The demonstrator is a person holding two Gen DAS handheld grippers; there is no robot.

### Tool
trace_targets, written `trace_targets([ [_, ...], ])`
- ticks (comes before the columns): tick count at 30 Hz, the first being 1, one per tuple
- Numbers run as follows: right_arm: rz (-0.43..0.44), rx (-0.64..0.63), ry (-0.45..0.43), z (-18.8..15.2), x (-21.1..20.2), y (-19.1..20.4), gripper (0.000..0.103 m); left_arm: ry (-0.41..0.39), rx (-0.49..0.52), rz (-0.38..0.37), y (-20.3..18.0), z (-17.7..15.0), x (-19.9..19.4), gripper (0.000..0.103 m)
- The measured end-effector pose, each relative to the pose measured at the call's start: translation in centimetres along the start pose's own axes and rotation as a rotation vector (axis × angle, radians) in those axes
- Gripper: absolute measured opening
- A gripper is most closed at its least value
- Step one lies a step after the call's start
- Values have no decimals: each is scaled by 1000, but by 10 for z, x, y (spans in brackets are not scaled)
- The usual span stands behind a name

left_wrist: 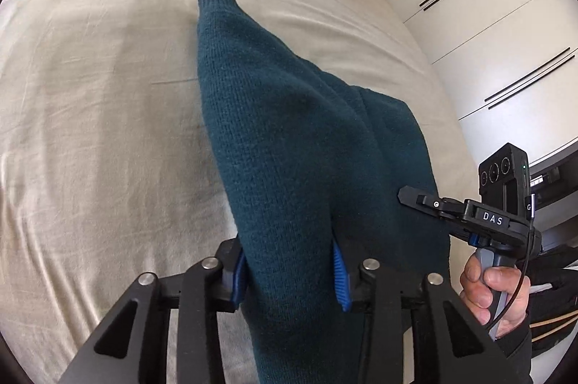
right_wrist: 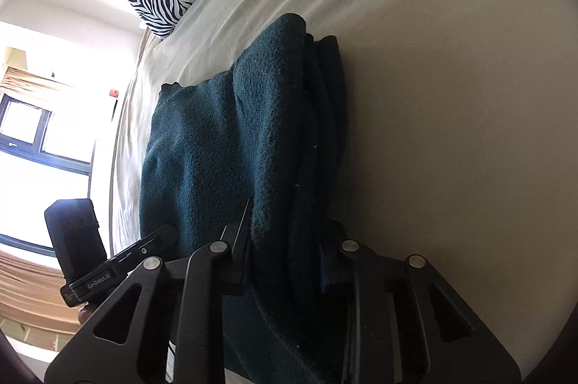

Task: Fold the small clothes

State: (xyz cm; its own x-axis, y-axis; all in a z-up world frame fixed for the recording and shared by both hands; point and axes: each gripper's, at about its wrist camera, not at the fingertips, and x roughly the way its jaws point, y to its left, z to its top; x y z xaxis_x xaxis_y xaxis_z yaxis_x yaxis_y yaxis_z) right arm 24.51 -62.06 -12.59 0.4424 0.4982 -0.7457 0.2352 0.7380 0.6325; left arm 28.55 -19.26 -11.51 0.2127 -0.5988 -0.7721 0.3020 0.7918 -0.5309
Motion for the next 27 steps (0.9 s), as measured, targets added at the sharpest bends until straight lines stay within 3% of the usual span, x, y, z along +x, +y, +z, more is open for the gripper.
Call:
trace_targets([
  [6,-2,-85,-25,-27,-33,61,23,-53,19,-8,-2,-22,-64,38],
  [15,125,-170,25,-114,-33,154,23,-107,55,61,38,-88,-181,39],
  [21,173,-168,92,-173,0,185,23,-99,11,88,89,-141,-207,39],
  [27,180,-131,134,-224,37,189,23,-76,-9,113,129,-172,-199,40],
])
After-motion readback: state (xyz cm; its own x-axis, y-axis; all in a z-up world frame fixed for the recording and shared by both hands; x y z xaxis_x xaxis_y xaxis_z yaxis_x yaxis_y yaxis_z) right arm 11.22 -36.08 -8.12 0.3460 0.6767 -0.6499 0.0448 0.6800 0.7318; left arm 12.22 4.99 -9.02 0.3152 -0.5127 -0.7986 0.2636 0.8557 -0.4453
